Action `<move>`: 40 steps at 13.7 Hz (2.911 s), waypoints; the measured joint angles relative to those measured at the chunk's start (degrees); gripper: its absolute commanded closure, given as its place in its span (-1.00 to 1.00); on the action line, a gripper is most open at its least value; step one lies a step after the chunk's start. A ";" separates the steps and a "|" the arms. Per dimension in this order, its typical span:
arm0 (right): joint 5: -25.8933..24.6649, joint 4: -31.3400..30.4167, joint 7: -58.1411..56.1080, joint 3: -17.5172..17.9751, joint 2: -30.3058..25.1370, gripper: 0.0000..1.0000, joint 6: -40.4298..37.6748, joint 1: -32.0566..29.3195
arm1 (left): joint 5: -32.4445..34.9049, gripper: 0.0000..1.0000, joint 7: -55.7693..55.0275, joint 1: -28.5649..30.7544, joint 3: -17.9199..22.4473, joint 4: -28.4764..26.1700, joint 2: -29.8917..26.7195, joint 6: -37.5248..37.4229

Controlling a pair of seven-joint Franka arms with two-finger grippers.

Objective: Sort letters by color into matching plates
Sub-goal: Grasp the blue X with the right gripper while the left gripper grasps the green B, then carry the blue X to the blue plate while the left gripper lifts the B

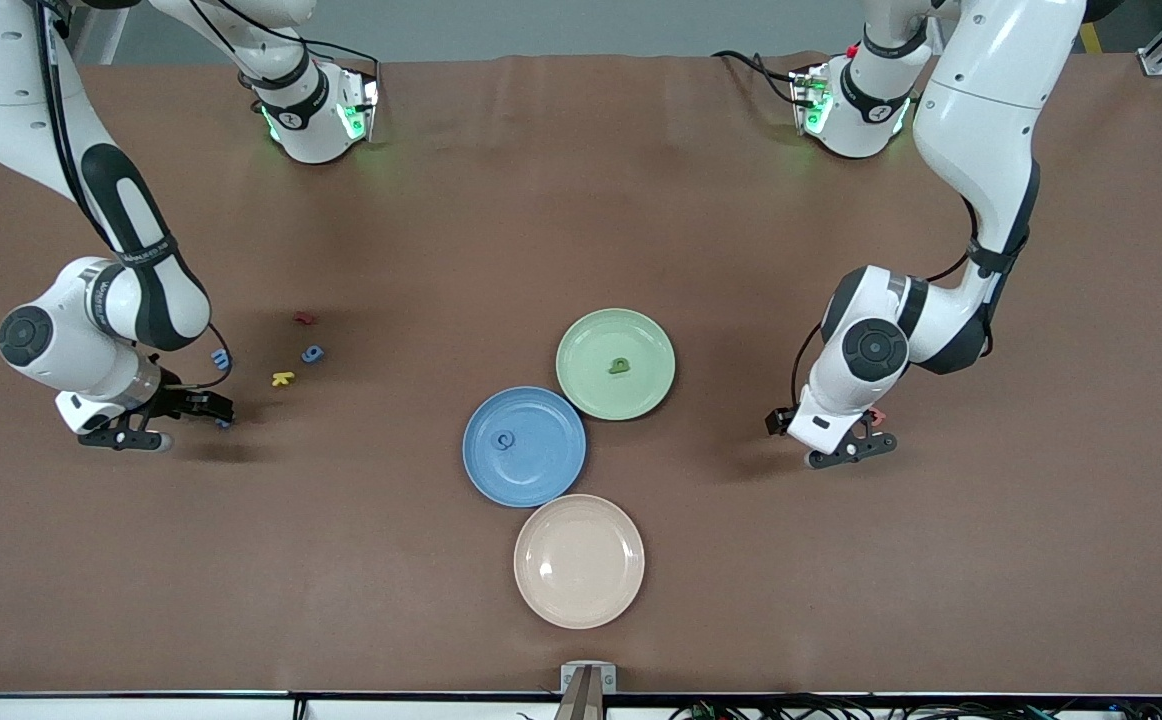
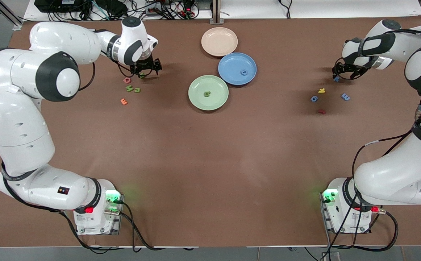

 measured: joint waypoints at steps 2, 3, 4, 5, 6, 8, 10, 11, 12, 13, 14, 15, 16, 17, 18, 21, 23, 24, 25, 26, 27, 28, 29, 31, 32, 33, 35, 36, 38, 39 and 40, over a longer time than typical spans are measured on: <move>0.17 -0.30 0.02 0.51 0.14 -0.74 0.03 0.10 | 0.00 -0.99 -0.01 0.22 0.00 -0.01 0.45 0.42; 0.25 -0.43 0.02 0.64 0.15 -0.66 0.03 0.19 | 0.00 -0.99 -0.01 0.27 0.00 0.00 0.44 0.42; 0.30 -0.58 0.04 0.71 0.15 -0.55 0.04 0.25 | 0.00 -0.99 -0.01 0.28 0.00 0.00 0.44 0.42; 0.32 -0.69 0.04 0.75 0.15 -0.43 0.13 0.27 | 0.00 -0.99 -0.01 0.28 0.00 0.00 0.45 0.43; 0.33 -0.85 0.04 0.76 0.18 -0.30 0.45 0.27 | 0.00 -0.99 -0.01 0.29 0.00 0.00 0.45 0.50; 0.34 -1.17 0.05 0.76 0.27 -0.01 1.23 0.27 | 0.00 -0.99 -0.01 0.64 0.00 0.10 0.49 1.53; 0.36 -1.17 0.05 0.53 0.10 0.36 1.53 0.24 | 0.02 -0.99 -0.01 1.48 0.04 0.51 1.10 4.24; 0.37 -1.17 0.06 0.59 -0.04 0.49 1.53 0.26 | 0.03 -0.99 0.07 2.09 0.04 0.75 1.67 5.78; 0.37 -1.18 0.06 0.58 -0.04 0.61 1.53 0.26 | 0.16 -0.99 0.45 2.66 0.05 0.98 2.26 6.88; 0.37 -1.17 0.06 0.53 -0.09 0.68 1.57 0.25 | 0.30 -0.99 1.35 3.10 0.04 1.30 2.72 7.40; 0.40 -1.18 0.06 0.59 -0.33 0.76 1.52 0.26 | 0.35 -0.99 2.05 3.35 0.04 1.60 3.01 7.60; 0.40 -1.27 0.06 0.68 -0.31 0.84 1.53 0.27 | 0.37 -0.99 2.41 3.40 0.04 1.82 3.17 7.62; 0.40 -1.28 0.06 0.68 -0.31 0.90 1.57 0.27 | 0.45 -0.99 2.44 3.39 -0.01 1.90 3.20 7.62; 0.40 -1.28 0.06 0.68 -0.31 0.91 1.57 0.27 | 0.50 -0.99 2.44 3.36 -0.07 1.89 3.21 7.62; 0.40 -1.28 0.06 0.68 -0.31 0.92 1.57 0.27 | 0.51 -0.99 2.44 3.35 -0.09 1.85 3.22 7.61; 0.40 -1.28 0.06 0.68 -0.31 0.98 1.57 0.27 | 0.55 -0.99 2.44 3.35 -0.12 1.04 3.25 7.40; 0.39 -1.28 0.06 0.68 -0.31 1.00 1.56 0.35 | 0.55 -0.99 2.44 3.35 -0.18 0.78 3.07 6.47; 0.40 -1.28 0.26 0.71 -0.33 1.00 1.51 0.68 | 0.55 -0.99 2.44 3.35 -0.20 0.78 2.82 5.18; 0.41 -1.25 1.02 0.77 -0.36 1.00 1.35 1.28 | 0.55 -0.93 2.44 3.36 -0.20 0.76 2.54 4.00; 0.43 -1.16 2.69 0.89 -0.40 1.00 0.92 2.22 | 0.55 -0.85 2.44 3.37 -0.20 0.71 2.30 3.23; 0.47 -0.93 5.39 1.04 -0.45 1.00 0.25 3.74 | 0.56 -0.75 2.44 3.37 -0.20 0.64 2.17 2.96; 0.50 -0.44 9.07 1.18 -0.60 1.00 -0.70 5.89 | 0.55 -0.66 2.44 3.37 -0.21 0.58 2.09 2.90; 0.51 0.38 13.06 1.27 -0.92 1.00 -2.22 8.28 | 0.56 -0.57 2.44 3.37 -0.25 0.57 1.97 2.89; 0.55 3.35 22.03 1.43 -1.98 1.00 -8.12 13.19 | 0.55 -0.34 2.44 3.40 -0.28 0.57 1.78 2.79; 0.57 4.78 26.28 1.48 -2.39 1.00 -10.00 15.16 | 0.55 -0.28 2.44 3.43 -0.29 0.56 1.68 2.78; 0.58 6.28 30.68 1.53 -2.59 1.00 -11.08 17.30 | 0.55 -0.24 2.44 3.51 -0.30 0.56 1.68 2.78; 0.59 9.37 39.89 1.62 -2.63 1.00 -12.38 22.07 | 0.55 -0.16 2.44 3.69 -0.35 0.58 1.66 2.79; 0.60 11.01 44.41 1.66 -2.56 1.00 -13.04 24.55 | 0.55 -0.15 2.44 3.79 -0.35 0.59 1.64 2.79; 0.60 14.72 52.75 1.67 -1.59 1.00 -14.84 28.98 | 0.55 -0.10 2.44 4.01 -0.36 0.61 1.64 2.81; 0.60 16.81 56.37 1.64 -0.58 1.00 -15.54 30.79 | 0.55 -0.10 2.44 4.12 -0.36 0.61 1.64 2.90; 0.60 18.98 59.35 1.64 0.74 1.00 -16.14 32.24 | 0.55 -0.09 2.44 4.23 -0.36 0.61 1.64 3.05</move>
